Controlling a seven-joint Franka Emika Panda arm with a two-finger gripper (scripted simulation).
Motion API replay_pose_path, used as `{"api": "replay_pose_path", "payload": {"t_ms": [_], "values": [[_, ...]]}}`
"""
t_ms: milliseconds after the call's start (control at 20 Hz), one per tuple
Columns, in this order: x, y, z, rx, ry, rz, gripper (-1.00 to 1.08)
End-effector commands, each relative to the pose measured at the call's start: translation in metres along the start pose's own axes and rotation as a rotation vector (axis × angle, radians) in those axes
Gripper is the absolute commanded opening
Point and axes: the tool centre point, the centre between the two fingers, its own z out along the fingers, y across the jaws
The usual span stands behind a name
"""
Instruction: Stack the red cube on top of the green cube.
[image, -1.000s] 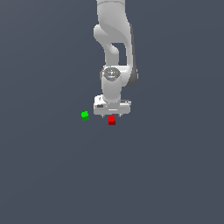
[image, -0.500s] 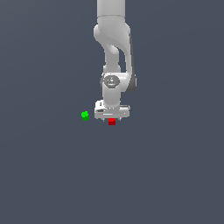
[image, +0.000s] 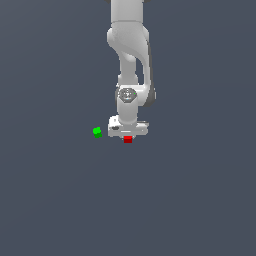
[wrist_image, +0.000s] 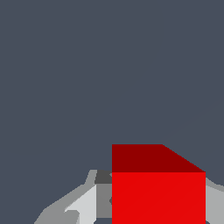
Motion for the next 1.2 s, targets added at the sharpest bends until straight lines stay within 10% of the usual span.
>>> {"api": "replay_pose_path", "payload": {"t_ms": [0,1150], "values": [[0.000,0.000,0.000,0.000,0.000,0.000,-1.00],[-0.001,0.000,-0.079,0.000,0.000,0.000,-1.00]]}}
